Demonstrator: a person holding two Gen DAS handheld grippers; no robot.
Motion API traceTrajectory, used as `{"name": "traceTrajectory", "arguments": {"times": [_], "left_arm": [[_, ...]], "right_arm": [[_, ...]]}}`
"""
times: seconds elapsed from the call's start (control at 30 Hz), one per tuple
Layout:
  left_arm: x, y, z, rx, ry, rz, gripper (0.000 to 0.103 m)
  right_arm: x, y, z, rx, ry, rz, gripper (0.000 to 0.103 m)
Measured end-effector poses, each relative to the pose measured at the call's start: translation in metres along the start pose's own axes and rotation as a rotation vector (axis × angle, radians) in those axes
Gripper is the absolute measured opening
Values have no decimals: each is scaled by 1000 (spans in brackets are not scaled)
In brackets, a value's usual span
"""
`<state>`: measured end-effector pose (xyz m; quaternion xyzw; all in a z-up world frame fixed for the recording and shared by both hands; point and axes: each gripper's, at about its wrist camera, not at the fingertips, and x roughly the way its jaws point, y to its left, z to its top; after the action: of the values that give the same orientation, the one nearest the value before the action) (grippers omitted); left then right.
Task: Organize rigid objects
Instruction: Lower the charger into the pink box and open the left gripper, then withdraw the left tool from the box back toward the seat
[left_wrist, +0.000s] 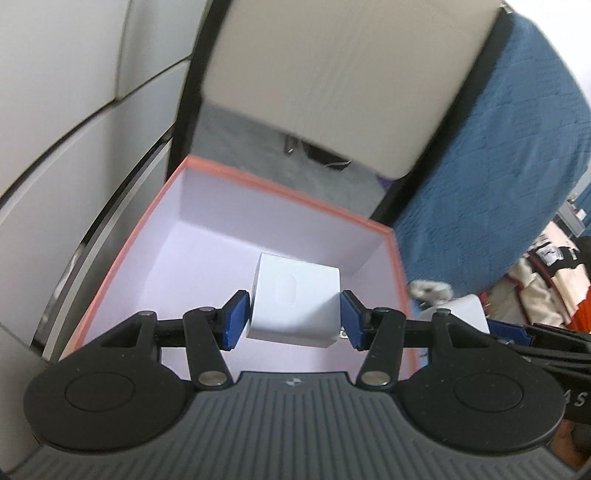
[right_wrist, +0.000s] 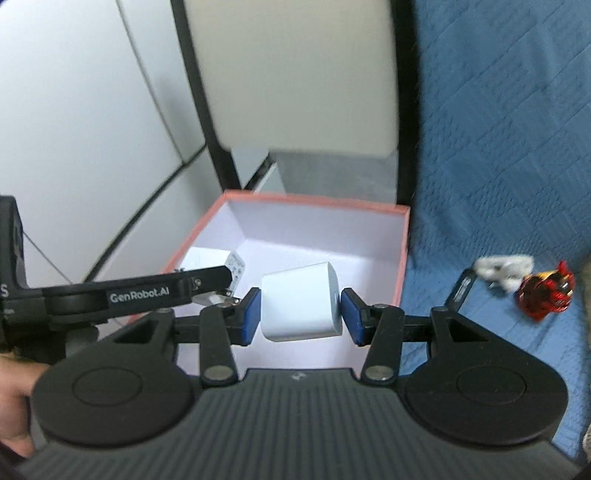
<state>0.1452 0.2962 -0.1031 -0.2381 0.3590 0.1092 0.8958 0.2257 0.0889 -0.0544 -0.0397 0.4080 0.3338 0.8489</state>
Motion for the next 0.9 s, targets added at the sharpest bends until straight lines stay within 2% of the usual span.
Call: {"name": "traceTrajectory", "arguments": {"times": [0.27,0.5,0.7,0.9], "left_arm": [[22,49,-26,-53,94,51,59],[35,65,-44,-85,147,72,59],[34,63,-45,-80,144,65,61],[23,47,-34,-54,108,60,63]], "right_arm": [[55,11,-28,-2,152,9,50],[81,16,-46,-2,220,-1,50],[88,10,-48,30,233,-13,51],[70,11,-41,12,184,22,51]]}}
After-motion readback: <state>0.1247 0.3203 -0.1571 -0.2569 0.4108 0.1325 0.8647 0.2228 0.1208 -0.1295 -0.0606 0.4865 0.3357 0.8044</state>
